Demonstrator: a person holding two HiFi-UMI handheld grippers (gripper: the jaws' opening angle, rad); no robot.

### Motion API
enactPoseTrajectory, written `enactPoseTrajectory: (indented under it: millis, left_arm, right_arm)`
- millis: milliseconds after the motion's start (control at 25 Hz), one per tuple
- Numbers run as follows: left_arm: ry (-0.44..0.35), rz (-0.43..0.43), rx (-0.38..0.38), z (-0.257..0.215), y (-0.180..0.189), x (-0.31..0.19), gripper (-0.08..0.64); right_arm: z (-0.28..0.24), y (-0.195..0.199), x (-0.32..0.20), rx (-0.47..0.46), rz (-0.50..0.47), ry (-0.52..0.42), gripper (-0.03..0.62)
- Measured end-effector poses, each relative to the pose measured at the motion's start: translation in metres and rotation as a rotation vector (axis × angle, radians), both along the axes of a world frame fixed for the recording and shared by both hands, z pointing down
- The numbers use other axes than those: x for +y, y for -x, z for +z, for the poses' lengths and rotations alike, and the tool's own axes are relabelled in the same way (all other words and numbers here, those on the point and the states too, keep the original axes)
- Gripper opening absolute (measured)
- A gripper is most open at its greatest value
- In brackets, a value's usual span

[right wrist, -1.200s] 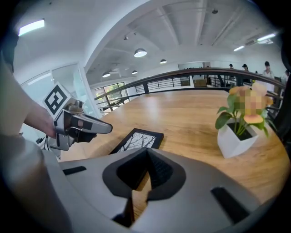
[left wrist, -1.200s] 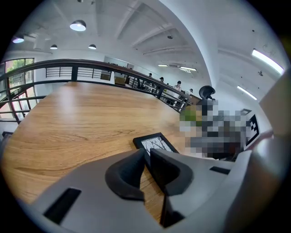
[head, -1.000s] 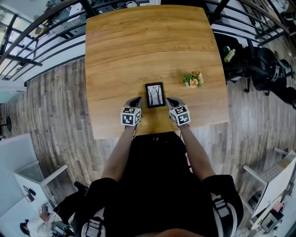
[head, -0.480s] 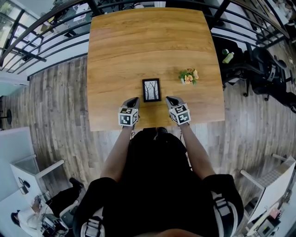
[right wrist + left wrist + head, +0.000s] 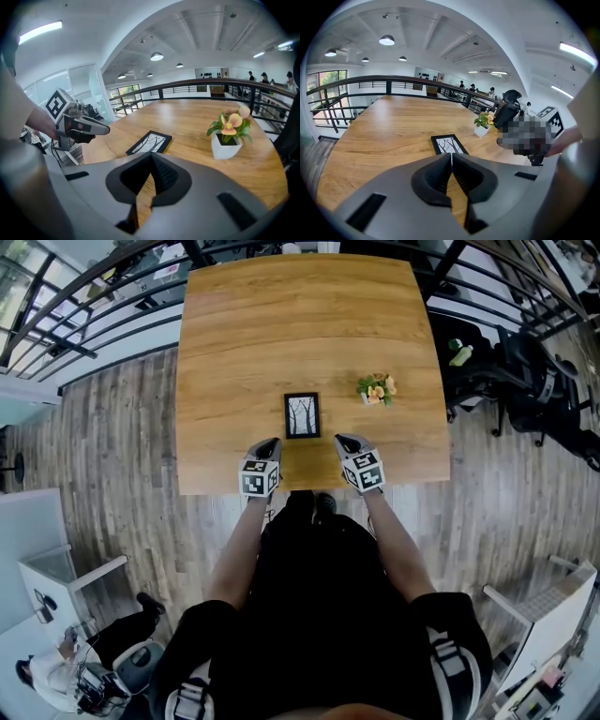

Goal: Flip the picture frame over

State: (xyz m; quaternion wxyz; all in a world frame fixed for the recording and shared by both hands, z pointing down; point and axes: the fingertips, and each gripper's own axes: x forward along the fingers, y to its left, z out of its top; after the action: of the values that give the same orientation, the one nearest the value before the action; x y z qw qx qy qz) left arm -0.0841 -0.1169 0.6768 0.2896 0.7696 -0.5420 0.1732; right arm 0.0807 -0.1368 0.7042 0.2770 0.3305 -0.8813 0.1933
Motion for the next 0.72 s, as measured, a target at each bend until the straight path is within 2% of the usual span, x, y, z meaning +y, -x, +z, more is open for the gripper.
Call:
enactPoseTrajectory:
  millis: [440,720]
  left_arm:
    - [-0.002,-0.006,-0.020,-0.006,-0.003,-0.001,0.026]
    - [-0.009,-0.004,-0.025,-0.008,-0.012,0.003,0.026]
  right_arm:
    - [-0.009,0.006,0.000,-0.023,-0.014,-0.011,0.008]
    - [-0.006,-0.003,0.006,-0.042,0.011,-0.002,0.008]
